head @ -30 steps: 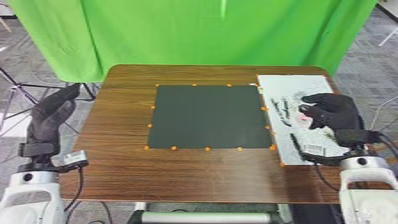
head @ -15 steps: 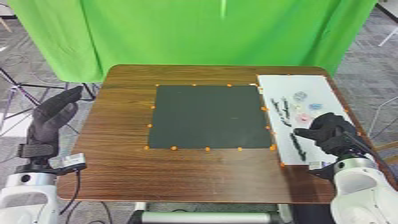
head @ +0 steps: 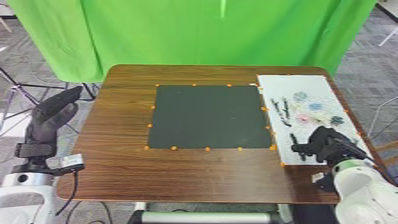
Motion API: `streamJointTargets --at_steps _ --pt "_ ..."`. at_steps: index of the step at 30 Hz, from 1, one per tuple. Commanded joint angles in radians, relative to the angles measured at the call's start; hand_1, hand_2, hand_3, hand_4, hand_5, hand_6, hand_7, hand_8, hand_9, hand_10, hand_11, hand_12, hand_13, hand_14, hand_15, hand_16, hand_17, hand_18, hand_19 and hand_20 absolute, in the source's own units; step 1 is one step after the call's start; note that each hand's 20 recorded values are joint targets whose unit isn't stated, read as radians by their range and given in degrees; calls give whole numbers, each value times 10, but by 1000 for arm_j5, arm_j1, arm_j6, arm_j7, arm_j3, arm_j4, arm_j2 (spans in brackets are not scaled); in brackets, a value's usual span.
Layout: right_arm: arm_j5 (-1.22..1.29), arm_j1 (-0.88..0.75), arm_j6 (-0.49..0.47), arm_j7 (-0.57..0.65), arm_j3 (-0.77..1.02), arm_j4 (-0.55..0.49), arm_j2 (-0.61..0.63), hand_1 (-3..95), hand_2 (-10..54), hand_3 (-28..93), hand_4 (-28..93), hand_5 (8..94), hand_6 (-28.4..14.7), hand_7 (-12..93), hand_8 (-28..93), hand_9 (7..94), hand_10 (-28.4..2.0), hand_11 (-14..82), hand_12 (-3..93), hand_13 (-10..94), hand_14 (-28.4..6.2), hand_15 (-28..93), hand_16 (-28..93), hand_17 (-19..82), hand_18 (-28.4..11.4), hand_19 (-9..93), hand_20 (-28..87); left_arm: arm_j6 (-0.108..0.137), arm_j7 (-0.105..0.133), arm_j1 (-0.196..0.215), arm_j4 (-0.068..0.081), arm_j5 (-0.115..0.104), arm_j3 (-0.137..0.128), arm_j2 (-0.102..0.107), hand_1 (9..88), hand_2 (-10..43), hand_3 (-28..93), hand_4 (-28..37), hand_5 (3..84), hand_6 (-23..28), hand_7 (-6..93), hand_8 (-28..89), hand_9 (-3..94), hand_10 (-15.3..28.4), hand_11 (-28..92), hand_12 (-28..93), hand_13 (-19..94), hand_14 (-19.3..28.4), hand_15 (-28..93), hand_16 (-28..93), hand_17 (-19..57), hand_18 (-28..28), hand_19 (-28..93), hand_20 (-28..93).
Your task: Arrange flowers
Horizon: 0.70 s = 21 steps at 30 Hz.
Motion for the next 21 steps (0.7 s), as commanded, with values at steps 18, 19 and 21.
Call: streamJointTargets --at_steps 18,19,21 --pt "20 125 -39 104 -106 133 9 335 -95 559 -152 799 -10 362 -14 898 -112 436 341 937 -20 659 259 663 -151 932 570 -23 -17 8 -5 3 2 11 202 39 611 -283 387 29 127 -79 352 126 128 76 278 156 63 -6 30 72 20 105" --pt "26 129 -44 107 -109 137 10 338 -95 560 -150 799 -10 361 -14 899 -112 435 340 937 -20 660 258 663 -149 932 568 -22 -17 10 -6 3 1 10 202 39 610 -283 387 29 126 -79 352 125 127 76 278 156 62 -6 30 72 20 105" --pt "31 132 -46 111 -112 142 6 349 -95 562 -146 799 -11 360 -13 899 -112 435 340 937 -20 658 257 665 -147 932 564 -18 -16 15 -8 2 2 8 201 38 612 -283 386 28 126 -78 351 125 127 77 277 156 62 -6 30 72 21 105"
